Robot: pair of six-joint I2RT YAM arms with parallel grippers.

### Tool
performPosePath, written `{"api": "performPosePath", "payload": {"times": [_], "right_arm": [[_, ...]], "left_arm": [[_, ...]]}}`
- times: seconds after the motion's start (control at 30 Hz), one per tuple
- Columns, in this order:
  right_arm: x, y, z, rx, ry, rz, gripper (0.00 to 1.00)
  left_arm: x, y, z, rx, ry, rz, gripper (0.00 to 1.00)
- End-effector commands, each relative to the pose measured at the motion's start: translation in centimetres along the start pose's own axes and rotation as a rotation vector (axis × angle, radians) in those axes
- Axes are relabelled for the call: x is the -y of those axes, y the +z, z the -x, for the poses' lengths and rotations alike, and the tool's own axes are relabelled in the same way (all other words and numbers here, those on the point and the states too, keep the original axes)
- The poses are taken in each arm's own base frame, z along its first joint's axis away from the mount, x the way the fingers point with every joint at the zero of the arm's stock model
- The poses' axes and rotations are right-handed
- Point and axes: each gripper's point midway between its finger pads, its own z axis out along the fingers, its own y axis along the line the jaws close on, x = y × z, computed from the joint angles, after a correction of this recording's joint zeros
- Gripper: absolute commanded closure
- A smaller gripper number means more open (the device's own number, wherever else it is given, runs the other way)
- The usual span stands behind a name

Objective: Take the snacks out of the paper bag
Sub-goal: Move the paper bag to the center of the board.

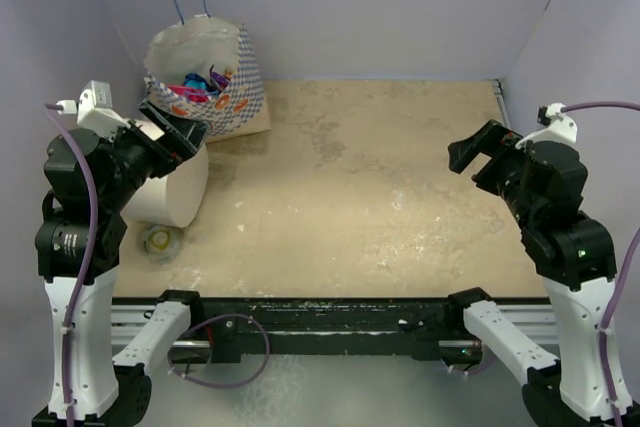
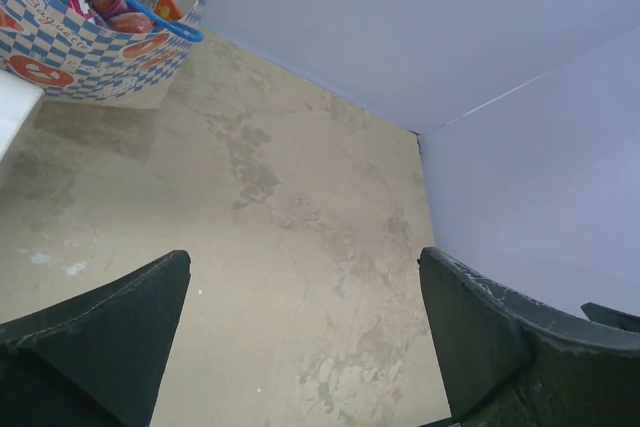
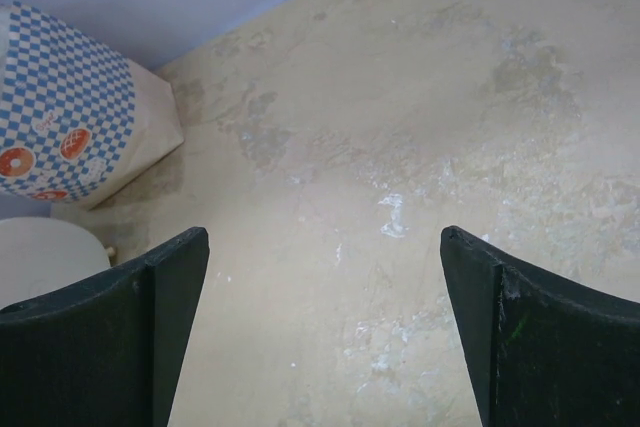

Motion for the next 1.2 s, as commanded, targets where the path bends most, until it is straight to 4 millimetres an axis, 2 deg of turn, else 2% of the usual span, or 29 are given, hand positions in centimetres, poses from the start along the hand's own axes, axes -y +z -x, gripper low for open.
{"api": "performPosePath", "payload": {"times": [0.0, 0.2, 0.3, 0.43, 0.53, 0.7, 0.87, 0.97, 1.03, 1.17], "right_arm": [[-0.8, -0.8, 1.3, 0.027, -0.055, 0.044, 0.0], [-1.3, -1.2, 2.3, 0.061, -0.108, 0.076, 0.0], [-1.8, -1.2, 1.9, 0.052, -0.115, 0.102, 0.0], [-1.8, -0.8, 1.2, 0.034, -0.117, 0.092, 0.0], [-1.9, -1.0, 0.9, 0.031, -0.11, 0.1, 0.0], [-2.2, -0.9, 0.3, 0.019, -0.102, 0.12, 0.0], [-2.5, -0.5, 0.1, 0.013, -0.104, 0.125, 0.0], [-2.9, -0.3, 0.3, 0.009, -0.107, 0.134, 0.0], [-3.0, -0.4, 0.3, 0.009, -0.109, 0.139, 0.0], [-2.7, -0.7, 0.2, 0.017, -0.101, 0.134, 0.0]], "left_arm": [[1.2, 1.1, 1.6, 0.047, -0.048, -0.035, 0.01], [1.6, 1.1, 1.4, 0.051, -0.094, -0.064, 0.01], [2.2, 0.8, 1.7, 0.073, -0.13, -0.096, 0.01], [2.8, 1.9, 1.5, 0.023, -0.17, -0.11, 0.01], [1.1, 2.7, 1.1, -0.023, -0.211, 0.02, 0.01], [-2.7, 3.7, 2.8, 0.068, -0.282, 0.254, 0.02], [-5.5, 5.9, 3.8, 0.164, -0.494, 0.419, 0.1], [-5.0, 8.9, 4.0, 0.178, -0.614, 0.35, 0.11], [-4.8, 10.8, 4.6, 0.194, -0.631, 0.313, 0.12], [-5.1, 13.3, 6.3, 0.225, -0.617, 0.351, 0.13]]}}
